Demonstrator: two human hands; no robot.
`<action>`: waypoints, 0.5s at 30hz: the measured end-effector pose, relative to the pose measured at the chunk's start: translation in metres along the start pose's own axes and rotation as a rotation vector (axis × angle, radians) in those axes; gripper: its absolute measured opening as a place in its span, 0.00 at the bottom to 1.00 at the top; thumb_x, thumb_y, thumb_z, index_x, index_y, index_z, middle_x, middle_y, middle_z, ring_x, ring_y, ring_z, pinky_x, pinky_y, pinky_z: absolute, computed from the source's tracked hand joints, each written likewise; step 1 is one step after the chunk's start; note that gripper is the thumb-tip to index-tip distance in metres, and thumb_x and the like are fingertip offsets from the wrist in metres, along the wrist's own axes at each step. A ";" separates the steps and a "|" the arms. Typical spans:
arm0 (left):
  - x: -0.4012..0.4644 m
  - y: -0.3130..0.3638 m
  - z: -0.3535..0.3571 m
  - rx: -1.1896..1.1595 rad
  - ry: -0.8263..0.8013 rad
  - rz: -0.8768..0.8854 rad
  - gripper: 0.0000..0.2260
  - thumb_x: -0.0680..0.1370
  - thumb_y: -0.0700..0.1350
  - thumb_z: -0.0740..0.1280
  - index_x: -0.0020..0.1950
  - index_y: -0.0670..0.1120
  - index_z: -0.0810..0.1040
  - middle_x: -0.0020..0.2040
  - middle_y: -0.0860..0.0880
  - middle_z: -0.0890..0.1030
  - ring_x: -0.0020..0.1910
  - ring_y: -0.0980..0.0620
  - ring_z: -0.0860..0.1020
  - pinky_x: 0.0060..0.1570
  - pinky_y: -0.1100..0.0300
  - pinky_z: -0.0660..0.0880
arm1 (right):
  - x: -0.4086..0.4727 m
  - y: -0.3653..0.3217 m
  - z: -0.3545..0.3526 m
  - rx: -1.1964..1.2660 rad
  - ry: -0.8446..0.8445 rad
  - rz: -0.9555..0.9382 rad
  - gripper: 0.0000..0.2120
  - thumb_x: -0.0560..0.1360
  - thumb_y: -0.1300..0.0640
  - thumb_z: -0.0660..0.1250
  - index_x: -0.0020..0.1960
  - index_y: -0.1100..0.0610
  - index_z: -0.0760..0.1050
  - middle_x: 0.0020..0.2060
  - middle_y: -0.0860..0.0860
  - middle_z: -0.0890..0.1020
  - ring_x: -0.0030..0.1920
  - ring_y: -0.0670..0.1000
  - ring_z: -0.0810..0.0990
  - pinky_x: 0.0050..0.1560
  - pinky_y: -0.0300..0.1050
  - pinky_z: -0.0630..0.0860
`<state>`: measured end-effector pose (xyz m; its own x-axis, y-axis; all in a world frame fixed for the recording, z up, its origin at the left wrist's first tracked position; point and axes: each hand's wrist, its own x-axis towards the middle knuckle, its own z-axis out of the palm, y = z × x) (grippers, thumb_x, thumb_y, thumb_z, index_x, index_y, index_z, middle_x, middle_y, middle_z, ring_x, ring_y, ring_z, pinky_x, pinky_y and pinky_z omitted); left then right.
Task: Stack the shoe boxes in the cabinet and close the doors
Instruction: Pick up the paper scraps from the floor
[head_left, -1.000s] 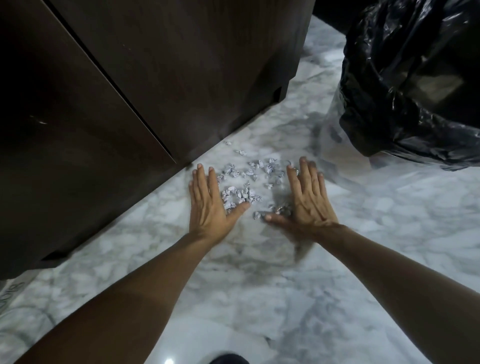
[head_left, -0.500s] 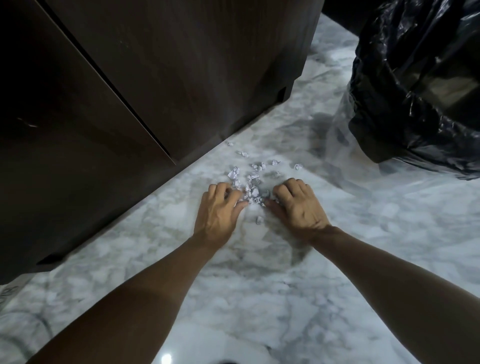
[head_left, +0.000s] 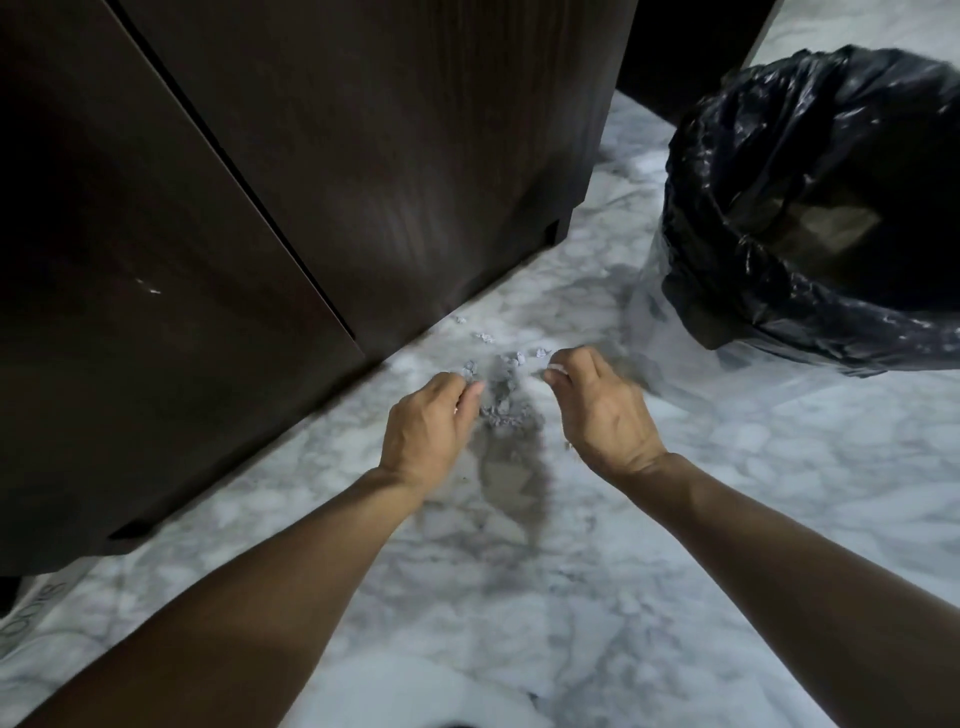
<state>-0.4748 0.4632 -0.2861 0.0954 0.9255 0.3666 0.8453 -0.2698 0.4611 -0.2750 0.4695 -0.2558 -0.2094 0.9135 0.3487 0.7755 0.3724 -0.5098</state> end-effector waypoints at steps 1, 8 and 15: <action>0.008 0.007 -0.006 -0.024 0.025 0.009 0.17 0.79 0.48 0.61 0.34 0.39 0.72 0.30 0.44 0.74 0.25 0.41 0.72 0.24 0.56 0.67 | 0.005 -0.007 -0.010 0.011 0.043 -0.003 0.13 0.79 0.52 0.57 0.50 0.61 0.72 0.43 0.55 0.79 0.37 0.60 0.78 0.32 0.43 0.67; 0.088 0.082 -0.055 -0.201 0.199 0.128 0.17 0.80 0.47 0.62 0.34 0.47 0.62 0.29 0.49 0.64 0.29 0.49 0.60 0.30 0.55 0.60 | 0.040 -0.048 -0.100 0.078 0.336 -0.063 0.13 0.81 0.54 0.59 0.50 0.65 0.74 0.43 0.56 0.78 0.38 0.57 0.77 0.35 0.52 0.74; 0.159 0.171 -0.069 -0.272 0.235 0.291 0.18 0.79 0.48 0.63 0.33 0.40 0.68 0.28 0.47 0.67 0.27 0.43 0.68 0.28 0.54 0.62 | 0.060 -0.012 -0.193 -0.043 0.538 0.084 0.13 0.81 0.54 0.59 0.50 0.64 0.73 0.44 0.59 0.78 0.41 0.57 0.75 0.40 0.46 0.67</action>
<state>-0.3514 0.5460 -0.0928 0.1599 0.7244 0.6706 0.6295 -0.5981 0.4960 -0.1819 0.4876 -0.0767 0.1796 0.7227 0.6674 0.8027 0.2844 -0.5241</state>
